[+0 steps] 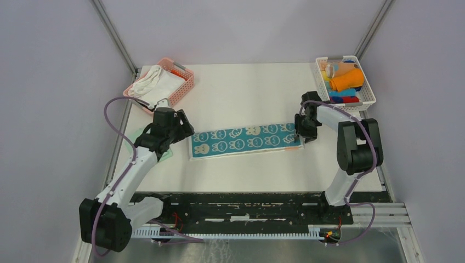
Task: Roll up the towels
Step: Fold the towel at the center of the board.
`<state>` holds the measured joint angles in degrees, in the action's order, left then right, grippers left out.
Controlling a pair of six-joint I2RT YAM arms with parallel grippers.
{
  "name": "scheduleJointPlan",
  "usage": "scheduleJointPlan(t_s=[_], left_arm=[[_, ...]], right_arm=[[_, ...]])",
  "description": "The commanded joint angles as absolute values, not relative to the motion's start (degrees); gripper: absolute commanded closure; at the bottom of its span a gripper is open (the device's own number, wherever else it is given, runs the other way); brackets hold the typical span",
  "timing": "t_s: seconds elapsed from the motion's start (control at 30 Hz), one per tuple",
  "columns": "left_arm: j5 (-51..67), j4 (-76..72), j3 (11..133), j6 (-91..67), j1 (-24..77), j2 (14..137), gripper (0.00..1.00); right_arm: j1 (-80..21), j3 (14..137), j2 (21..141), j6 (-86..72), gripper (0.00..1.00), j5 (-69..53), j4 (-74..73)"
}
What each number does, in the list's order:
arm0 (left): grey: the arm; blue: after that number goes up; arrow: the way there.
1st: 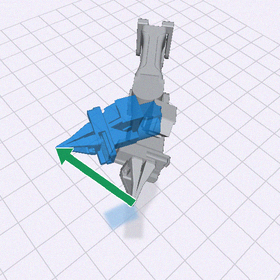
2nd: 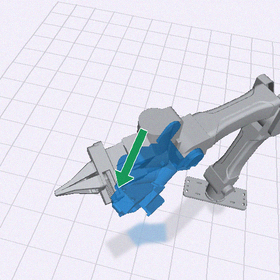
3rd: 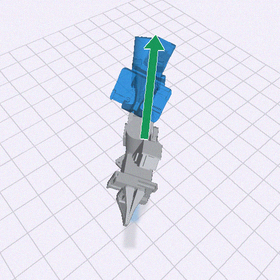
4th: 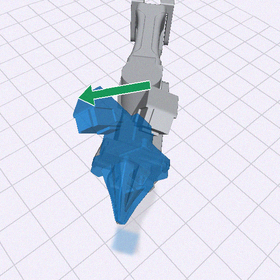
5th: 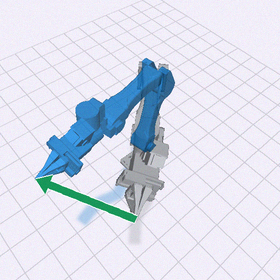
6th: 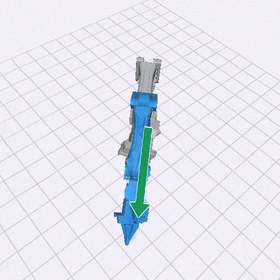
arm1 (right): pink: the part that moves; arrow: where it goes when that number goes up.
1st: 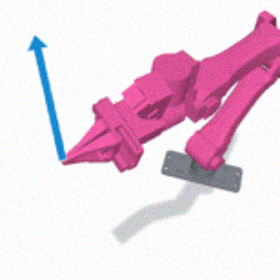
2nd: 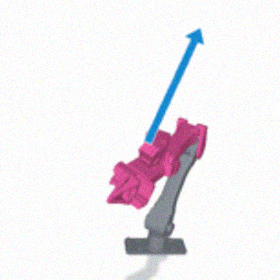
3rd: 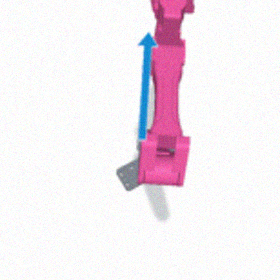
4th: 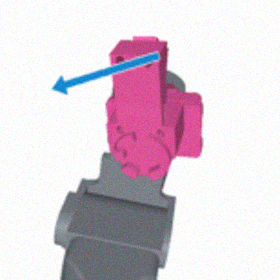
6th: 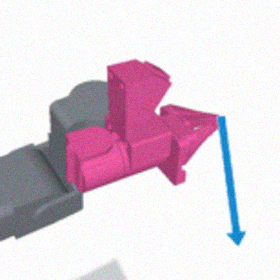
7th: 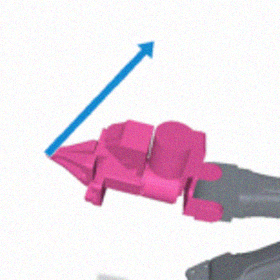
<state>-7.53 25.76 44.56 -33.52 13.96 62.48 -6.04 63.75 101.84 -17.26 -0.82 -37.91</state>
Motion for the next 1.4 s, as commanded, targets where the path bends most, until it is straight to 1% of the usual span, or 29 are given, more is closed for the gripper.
scheduleJointPlan(t_s=[0.0,0.03,0.07,0.1,0.13,0.2,0.27,0.37,0.43,0.5,0.57,0.7,0.87,1.1,1.2,1.33,1.37], left_arm=[[-11.07,26.20,43.85,-27.93,13.80,57.65,0.19],[-10.70,26.47,44.00,-27.65,13.82,57.50,0.16],[-10.38,26.83,44.09,-27.64,13.78,57.64,0.10],[-9.63,27.04,44.12,-27.49,13.79,57.84,0.09],[-8.63,27.00,44.04,-27.43,13.80,58.17,0.09],[-7.45,26.85,43.53,-27.93,13.80,58.51,0.09],[-6.26,26.25,42.77,-28.79,13.82,58.43,0.09],[-2.07,24.63,41.62,-29.79,13.81,58.80,0.09],[1.77,23.23,40.80,-31.00,13.80,59.69,0.10],[6.06,20.45,39.24,-33.13,13.89,60.75,0.12],[9.61,16.87,37.78,-35.63,13.97,62.46,0.14],[13.47,10.74,35.14,-40.78,14.49,65.82,0.17],[16.61,4.37,34.90,-44.55,15.40,72.30,0.22],[17.31,-3.02,36.01,-48.24,18.52,81.87,0.33],[16.74,-4.53,36.52,-48.85,19.01,85.73,0.40],[15.22,-5.62,36.13,-49.39,19.20,87.96,0.57],[14.94,-5.75,36.05,-49.39,19.29,88.36,0.59]], right_arm=[[-6.83,66.47,104.21,-16.04,0.46,2.12,-40.24],[-6.85,66.33,105.01,-15.80,0.48,1.72,-40.32],[-6.83,65.99,105.49,-15.76,0.50,1.44,-40.50],[-6.73,65.77,105.77,-15.74,0.54,1.63,-40.75],[-6.64,65.61,106.12,-15.69,0.59,2.18,-41.01],[-5.80,65.71,106.59,-15.80,0.73,3.98,-42.02],[-3.95,65.92,106.15,-16.30,0.83,5.81,-42.90],[-0.49,67.06,103.50,-16.79,0.95,9.99,-44.34],[0.56,68.79,101.40,-16.14,0.99,13.44,-45.59],[0.86,70.96,99.63,-15.31,1.00,16.44,-46.81],[0.84,73.74,98.07,-13.76,1.00,16.77,-48.13],[-0.98,78.21,94.92,-11.61,1.00,5.62,-49.45],[-9.97,79.98,92.76,-12.91,1.00,-1.94,-48.87],[-25.09,83.18,95.21,-16.05,1.00,-5.08,-45.11],[-29.91,85.56,97.78,-16.41,1.00,-4.54,-44.84],[-35.53,89.43,102.18,-17.16,1.00,-3.88,-45.58],[-36.77,90.26,103.26,-17.28,1.00,-3.68,-45.74]])
